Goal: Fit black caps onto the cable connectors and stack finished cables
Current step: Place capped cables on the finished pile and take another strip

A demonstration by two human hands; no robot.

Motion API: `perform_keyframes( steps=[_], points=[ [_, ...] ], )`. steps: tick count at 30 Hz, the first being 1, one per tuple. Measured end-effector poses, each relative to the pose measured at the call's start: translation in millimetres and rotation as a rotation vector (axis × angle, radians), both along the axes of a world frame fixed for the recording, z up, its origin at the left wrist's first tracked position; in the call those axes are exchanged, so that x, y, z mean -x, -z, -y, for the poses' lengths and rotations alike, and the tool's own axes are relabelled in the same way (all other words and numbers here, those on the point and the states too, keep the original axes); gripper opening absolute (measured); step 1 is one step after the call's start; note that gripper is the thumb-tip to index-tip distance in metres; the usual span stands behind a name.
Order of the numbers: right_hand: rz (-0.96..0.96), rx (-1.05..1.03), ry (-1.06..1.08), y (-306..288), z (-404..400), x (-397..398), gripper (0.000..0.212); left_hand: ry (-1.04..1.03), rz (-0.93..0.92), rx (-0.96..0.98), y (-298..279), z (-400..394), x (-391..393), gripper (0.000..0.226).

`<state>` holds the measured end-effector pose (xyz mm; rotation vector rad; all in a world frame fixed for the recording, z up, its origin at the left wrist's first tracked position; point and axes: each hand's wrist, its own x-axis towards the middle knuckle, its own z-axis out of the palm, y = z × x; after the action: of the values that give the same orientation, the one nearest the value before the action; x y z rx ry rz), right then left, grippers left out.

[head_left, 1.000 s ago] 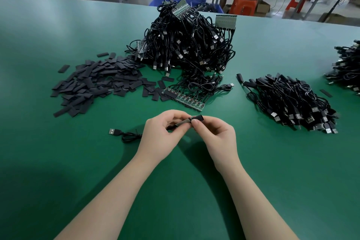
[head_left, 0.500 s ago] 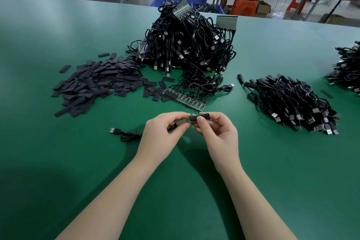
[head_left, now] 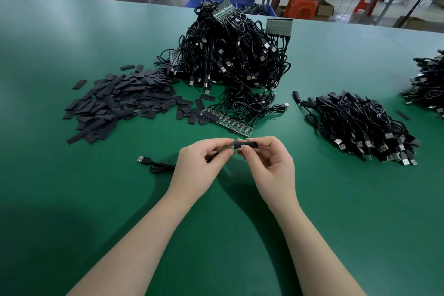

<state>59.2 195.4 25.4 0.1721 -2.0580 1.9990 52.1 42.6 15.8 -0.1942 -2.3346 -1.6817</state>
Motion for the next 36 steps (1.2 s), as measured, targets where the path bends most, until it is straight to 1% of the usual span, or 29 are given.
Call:
perform_keyframes(
  steps=[2, 4, 10, 13, 16, 18, 24, 30, 36],
  points=[
    [-0.023, -0.012, -0.011, -1.6, 0.8, -1.0, 0.036, 0.005, 0.005, -0.006, -0.4, 0.1, -0.4, 0.026],
    [-0.034, -0.022, -0.022, -2.8, 0.8, -1.4, 0.041, 0.008, 0.000, 0.000, -0.6, 0.3, -0.7, 0.025],
    [0.004, 0.019, -0.052, -2.1, -0.5, -1.1, 0.032, 0.020, 0.001, -0.007, -0.6, 0.5, -1.4, 0.025],
    [0.033, 0.050, -0.047, -0.7, -0.8, -0.3, 0.022, 0.029, -0.004, -0.005, -0.6, 0.6, -1.8, 0.024],
    [0.063, 0.099, -0.040, 0.3, -1.2, 1.5, 0.017, 0.055, -0.015, -0.002, -1.5, -0.1, -2.1, 0.026],
    [0.075, 0.113, -0.043, 0.3, -1.8, 2.2, 0.017, 0.060, -0.021, 0.004, -1.8, -0.1, -2.1, 0.026],
    [0.088, 0.063, -0.037, 2.3, -4.1, 3.4, 0.013, 0.063, -0.057, 0.020, -2.0, 0.7, -1.9, 0.031],
    [0.107, 0.074, -0.049, 4.1, -4.2, 4.1, 0.011, 0.064, -0.063, 0.032, -1.3, 2.0, -1.5, 0.030],
    [0.089, -0.006, -0.035, 4.5, -3.7, 3.6, 0.014, 0.045, -0.071, 0.035, 0.2, 1.8, -2.3, 0.032]
  ],
)
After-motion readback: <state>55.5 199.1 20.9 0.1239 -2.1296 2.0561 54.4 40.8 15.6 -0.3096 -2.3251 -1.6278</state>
